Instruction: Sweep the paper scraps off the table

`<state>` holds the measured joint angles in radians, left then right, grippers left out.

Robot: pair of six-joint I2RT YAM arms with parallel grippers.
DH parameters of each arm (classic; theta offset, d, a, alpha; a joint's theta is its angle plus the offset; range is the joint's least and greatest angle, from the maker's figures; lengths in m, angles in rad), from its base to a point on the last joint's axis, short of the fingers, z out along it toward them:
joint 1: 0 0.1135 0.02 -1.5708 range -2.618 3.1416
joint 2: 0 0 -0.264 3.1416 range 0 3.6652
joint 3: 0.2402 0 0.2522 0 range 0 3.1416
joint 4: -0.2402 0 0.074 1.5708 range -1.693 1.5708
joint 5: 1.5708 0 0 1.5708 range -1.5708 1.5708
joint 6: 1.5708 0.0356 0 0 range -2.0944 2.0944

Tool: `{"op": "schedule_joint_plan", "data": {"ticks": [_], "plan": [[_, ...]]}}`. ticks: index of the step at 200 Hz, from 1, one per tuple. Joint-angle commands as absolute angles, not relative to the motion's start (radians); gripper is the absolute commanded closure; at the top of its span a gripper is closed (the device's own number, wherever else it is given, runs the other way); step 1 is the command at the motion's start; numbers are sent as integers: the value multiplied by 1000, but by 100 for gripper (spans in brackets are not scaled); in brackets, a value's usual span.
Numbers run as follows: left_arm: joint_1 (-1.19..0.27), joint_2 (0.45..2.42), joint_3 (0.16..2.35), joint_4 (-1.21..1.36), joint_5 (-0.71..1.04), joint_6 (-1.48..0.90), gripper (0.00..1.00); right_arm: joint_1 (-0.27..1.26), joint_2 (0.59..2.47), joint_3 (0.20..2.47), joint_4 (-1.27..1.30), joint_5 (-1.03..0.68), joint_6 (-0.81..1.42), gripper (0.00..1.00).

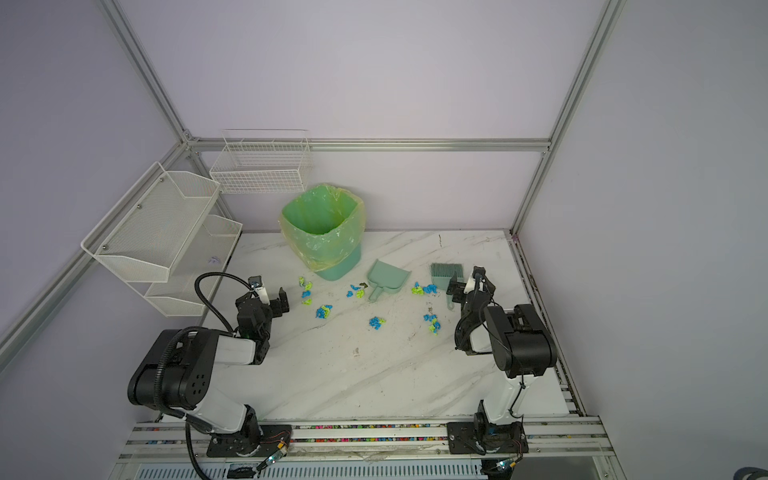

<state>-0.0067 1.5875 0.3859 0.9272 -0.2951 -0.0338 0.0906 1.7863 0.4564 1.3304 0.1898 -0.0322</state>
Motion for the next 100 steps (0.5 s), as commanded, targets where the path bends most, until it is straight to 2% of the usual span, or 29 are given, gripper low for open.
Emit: {"op": "schedule_joint_plan", "data": {"ticks": [1, 37, 54, 100], "plan": [[-3, 1574, 362, 983, -298, -40, 0, 94, 1782, 466, 1344, 187, -42, 3], [-3, 1572, 361, 984, -297, -39, 0, 94, 1780, 461, 1350, 194, -43, 3], [-4, 1564, 357, 990, -291, -28, 0, 95, 1762, 463, 1341, 268, -14, 3], [-31, 1425, 331, 916, -410, -44, 0, 95, 1604, 533, 1088, 339, 12, 3]]}}
